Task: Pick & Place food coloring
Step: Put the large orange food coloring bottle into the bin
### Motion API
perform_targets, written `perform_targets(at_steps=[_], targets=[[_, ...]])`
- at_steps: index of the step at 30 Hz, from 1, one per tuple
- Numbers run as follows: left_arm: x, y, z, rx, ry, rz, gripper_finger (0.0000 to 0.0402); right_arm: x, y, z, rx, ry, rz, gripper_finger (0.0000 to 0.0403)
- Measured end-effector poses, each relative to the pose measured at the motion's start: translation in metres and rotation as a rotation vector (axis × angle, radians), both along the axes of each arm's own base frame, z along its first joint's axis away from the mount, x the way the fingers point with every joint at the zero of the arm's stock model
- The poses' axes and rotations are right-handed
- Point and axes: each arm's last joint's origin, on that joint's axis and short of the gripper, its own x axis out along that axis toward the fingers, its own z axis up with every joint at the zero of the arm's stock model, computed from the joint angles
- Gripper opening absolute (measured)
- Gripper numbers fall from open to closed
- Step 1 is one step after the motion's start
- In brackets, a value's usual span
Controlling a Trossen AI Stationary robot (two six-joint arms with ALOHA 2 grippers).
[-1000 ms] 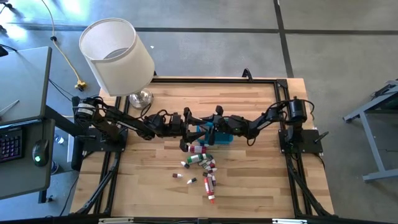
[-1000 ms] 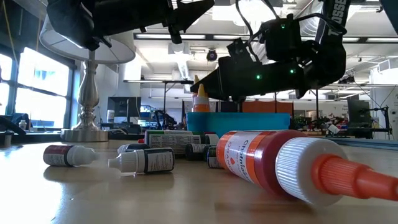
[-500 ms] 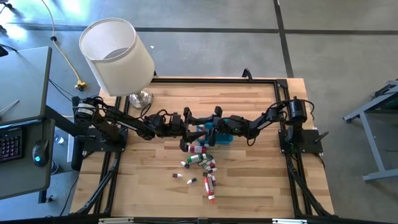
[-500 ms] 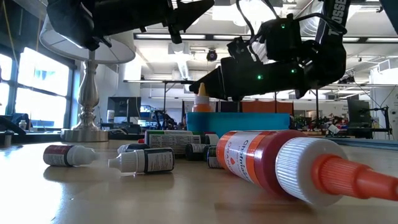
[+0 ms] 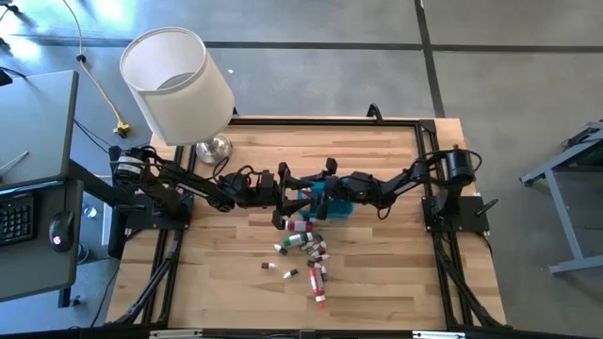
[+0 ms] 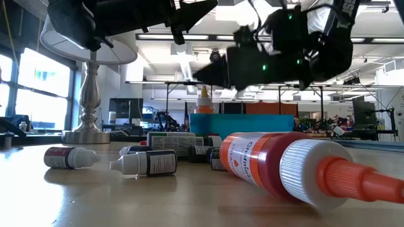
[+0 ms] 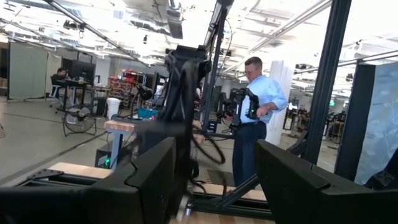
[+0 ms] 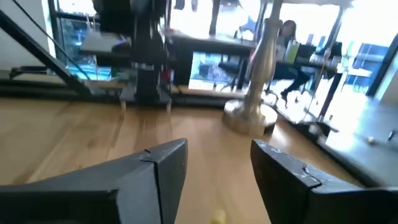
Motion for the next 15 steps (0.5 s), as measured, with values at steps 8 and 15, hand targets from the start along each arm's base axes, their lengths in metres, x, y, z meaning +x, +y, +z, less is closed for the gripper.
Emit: perform_targets(at_steps=[8, 15], targets=[[0.0, -0.002, 0.0, 0.002, 0.001, -0.063, 0.0214, -0.034, 0.007, 0.073, -0.114, 0.071, -0.003, 0.0151], [0.0, -0.003, -0.001, 0.017, 0.013, -0.101, 0.0214, -0.08, 0.054, 0.081, 0.003, 0.399, 0.224, 0.014]])
